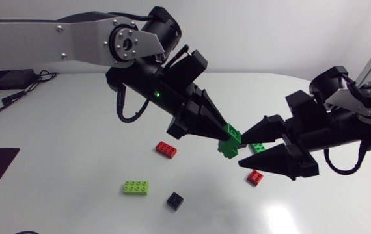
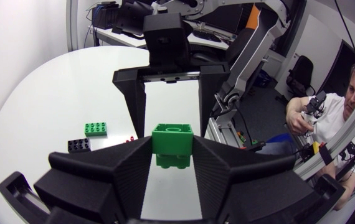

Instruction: Separate the duplo bricks

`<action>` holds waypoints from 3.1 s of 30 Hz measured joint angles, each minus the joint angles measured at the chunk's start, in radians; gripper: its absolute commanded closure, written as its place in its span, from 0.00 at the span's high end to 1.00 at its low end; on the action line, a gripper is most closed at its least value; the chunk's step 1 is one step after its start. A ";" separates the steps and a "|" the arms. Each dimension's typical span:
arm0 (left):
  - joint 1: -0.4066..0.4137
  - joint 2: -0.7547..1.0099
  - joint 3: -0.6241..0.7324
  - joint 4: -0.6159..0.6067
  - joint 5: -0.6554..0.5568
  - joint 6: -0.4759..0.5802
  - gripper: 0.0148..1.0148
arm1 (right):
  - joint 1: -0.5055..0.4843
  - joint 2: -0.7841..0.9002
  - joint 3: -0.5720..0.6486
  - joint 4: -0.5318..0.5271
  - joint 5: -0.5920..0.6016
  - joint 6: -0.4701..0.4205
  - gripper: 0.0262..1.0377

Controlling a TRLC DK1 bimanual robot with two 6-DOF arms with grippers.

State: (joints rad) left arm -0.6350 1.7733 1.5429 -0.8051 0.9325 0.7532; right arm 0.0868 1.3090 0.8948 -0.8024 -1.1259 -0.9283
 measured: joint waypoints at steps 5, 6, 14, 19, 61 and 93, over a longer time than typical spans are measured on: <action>-0.002 0.000 0.000 0.002 0.003 -0.015 0.24 | 0.000 0.004 0.001 -0.004 -0.010 0.000 0.81; -0.003 0.000 0.000 0.004 0.004 -0.016 0.24 | 0.000 0.004 0.003 -0.005 -0.012 0.000 0.81; -0.015 0.000 0.000 0.008 0.007 -0.026 0.24 | 0.013 0.004 0.007 -0.007 -0.020 0.008 0.75; -0.019 0.000 0.000 0.009 0.008 -0.034 0.24 | 0.025 0.001 0.007 -0.006 -0.020 0.024 0.67; -0.033 0.000 0.015 0.023 0.022 -0.068 0.24 | 0.136 -0.130 -0.101 0.200 0.140 0.181 0.23; 0.046 0.140 -0.284 -0.132 -1.540 0.607 0.22 | 0.018 -0.196 -0.120 0.121 0.163 0.116 0.23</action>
State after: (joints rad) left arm -0.5888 1.9137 1.2591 -0.9371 -0.6079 1.3602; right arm 0.1047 1.1133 0.7746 -0.6815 -0.9630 -0.8120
